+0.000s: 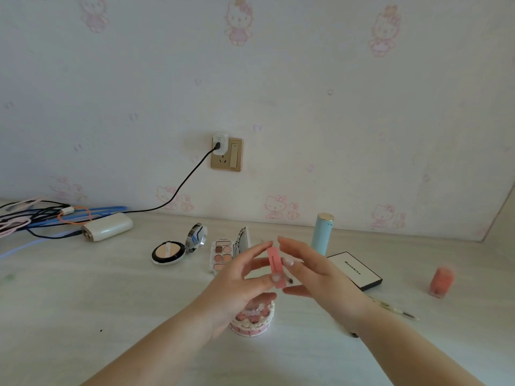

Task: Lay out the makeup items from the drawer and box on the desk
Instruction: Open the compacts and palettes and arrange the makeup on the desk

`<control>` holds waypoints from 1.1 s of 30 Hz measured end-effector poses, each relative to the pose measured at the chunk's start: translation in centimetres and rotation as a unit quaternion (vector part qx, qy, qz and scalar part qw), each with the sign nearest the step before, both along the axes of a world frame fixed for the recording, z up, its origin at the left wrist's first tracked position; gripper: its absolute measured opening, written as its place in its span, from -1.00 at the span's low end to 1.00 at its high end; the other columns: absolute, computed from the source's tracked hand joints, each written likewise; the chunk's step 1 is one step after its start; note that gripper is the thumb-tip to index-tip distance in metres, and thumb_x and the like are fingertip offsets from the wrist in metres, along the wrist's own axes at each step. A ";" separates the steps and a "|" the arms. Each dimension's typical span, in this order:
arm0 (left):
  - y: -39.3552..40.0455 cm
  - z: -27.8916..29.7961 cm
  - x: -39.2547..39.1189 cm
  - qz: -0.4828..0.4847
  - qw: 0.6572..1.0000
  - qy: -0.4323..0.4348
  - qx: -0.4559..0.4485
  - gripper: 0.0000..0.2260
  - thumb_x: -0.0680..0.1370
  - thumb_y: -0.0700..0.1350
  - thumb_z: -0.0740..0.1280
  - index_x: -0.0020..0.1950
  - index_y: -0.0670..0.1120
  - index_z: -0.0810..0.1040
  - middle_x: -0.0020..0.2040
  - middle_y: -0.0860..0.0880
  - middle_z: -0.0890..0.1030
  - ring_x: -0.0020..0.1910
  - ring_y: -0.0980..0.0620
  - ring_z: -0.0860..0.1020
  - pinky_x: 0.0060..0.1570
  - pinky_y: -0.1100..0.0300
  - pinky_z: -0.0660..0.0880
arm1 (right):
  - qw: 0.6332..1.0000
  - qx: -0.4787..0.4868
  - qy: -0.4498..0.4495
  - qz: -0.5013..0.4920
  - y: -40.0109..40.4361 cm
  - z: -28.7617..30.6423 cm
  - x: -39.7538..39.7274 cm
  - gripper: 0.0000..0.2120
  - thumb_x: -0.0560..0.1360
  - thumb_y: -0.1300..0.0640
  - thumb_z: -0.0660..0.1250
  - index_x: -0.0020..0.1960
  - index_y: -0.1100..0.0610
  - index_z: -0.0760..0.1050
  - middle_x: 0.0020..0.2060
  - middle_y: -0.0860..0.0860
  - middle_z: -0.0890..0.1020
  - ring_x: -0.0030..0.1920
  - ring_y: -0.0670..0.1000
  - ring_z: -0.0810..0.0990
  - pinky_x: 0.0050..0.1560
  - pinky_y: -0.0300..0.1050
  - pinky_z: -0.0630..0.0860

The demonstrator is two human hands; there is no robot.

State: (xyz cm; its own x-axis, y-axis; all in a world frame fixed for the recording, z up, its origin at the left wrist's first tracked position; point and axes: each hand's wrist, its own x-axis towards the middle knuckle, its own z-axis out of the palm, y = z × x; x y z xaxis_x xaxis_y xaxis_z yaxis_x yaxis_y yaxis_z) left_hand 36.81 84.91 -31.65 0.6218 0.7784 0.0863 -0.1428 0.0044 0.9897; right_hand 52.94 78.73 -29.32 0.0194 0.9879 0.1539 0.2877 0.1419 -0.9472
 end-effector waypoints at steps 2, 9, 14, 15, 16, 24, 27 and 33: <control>-0.2 0.1 0.2 0.036 0.998 0.005 0.041 -0.50 0.37 -0.10 0.53 0.24 0.21 0.50 0.18 0.12 0.59 0.06 0.04 0.65 0.08 0.03 0.57 | 0.999 -0.013 0.046 -0.014 0.4 0.1 -0.5 -0.73 0.55 0.08 0.26 0.24 -0.08 0.47 0.18 -0.10 0.57 0.05 -0.12 0.64 0.08 -0.04 0.60; -0.5 0.5 0.4 0.107 0.989 0.016 0.105 -0.54 0.41 -0.23 0.47 0.13 0.25 0.49 0.16 0.13 0.60 -0.01 0.13 0.66 0.03 0.10 0.58 | 0.998 -0.010 0.064 -0.022 1.5 0.2 -1.5 -0.71 0.49 0.16 0.37 0.19 -0.03 0.50 0.10 -0.02 0.64 -0.26 -0.12 0.62 0.08 -0.02 0.60; -0.4 0.3 0.1 0.134 0.982 0.027 0.129 -0.54 0.39 -0.24 0.49 0.17 0.17 0.50 0.12 0.10 0.61 -0.02 0.13 0.66 0.04 0.10 0.58 | 0.997 -0.002 0.071 -0.004 1.4 0.5 -2.0 -0.73 0.51 0.20 0.33 0.15 -0.07 0.51 0.02 -0.07 0.68 -0.18 -0.15 0.65 -0.04 -0.21 0.59; -0.2 0.2 0.0 0.136 0.981 0.027 0.132 -0.53 0.39 -0.24 0.49 0.18 0.16 0.49 0.13 0.09 0.61 -0.02 0.12 0.66 0.03 0.09 0.58 | 0.997 0.001 0.075 0.001 1.5 0.6 -2.1 -0.74 0.52 0.20 0.31 0.14 -0.07 0.52 0.00 -0.08 0.69 -0.13 -0.14 0.66 -0.07 -0.25 0.58; -0.1 0.1 -0.2 0.135 0.982 0.024 0.133 -0.52 0.39 -0.22 0.50 0.21 0.14 0.48 0.14 0.07 0.61 -0.02 0.11 0.67 0.00 0.10 0.58 | 0.996 0.001 0.088 0.002 1.5 0.6 -2.2 -0.76 0.53 0.19 0.30 0.13 -0.07 0.53 -0.02 -0.06 0.70 -0.07 -0.11 0.67 -0.07 -0.25 0.58; 1.9 -0.2 -3.1 0.075 0.992 -0.030 0.096 -0.34 0.16 0.07 0.58 0.21 0.02 0.45 0.07 -0.01 0.67 0.03 0.08 0.65 0.04 0.16 0.58 | 0.971 -0.044 0.235 -0.029 3.0 1.6 -2.3 -0.71 0.57 -0.01 0.15 0.07 0.11 0.56 -0.06 0.17 0.70 0.01 0.15 0.67 -0.02 -0.05 0.63; 2.7 -0.3 -5.1 0.075 0.990 0.009 0.121 -0.30 0.13 0.12 0.61 0.18 -0.02 0.46 0.05 0.15 0.67 0.07 0.14 0.62 -0.06 0.34 0.52 | 0.967 -0.069 0.245 -0.024 4.2 1.2 -3.4 -0.65 0.59 -0.04 0.13 0.15 0.16 0.53 -0.04 0.19 0.70 0.02 0.16 0.67 0.04 0.05 0.61; 4.3 -1.0 -11.6 0.166 0.951 0.137 0.224 -0.45 0.25 0.16 0.46 0.22 0.12 0.51 0.19 0.21 0.57 0.22 0.26 0.50 0.23 0.24 0.41 | 0.963 -0.113 0.243 -0.025 7.4 0.0 -8.1 -0.69 0.60 -0.04 0.13 0.04 0.13 0.55 -0.12 0.18 0.71 -0.13 0.12 0.69 -0.09 0.00 0.65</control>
State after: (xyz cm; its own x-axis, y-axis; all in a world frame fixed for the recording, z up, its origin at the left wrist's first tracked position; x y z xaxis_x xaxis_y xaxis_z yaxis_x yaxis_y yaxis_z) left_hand 25.22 89.25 -32.70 0.3954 0.8587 0.3259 0.2001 -0.4268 0.8819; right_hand 44.82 86.14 -29.32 0.0832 0.9911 -0.1044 -0.1955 -0.0865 -0.9769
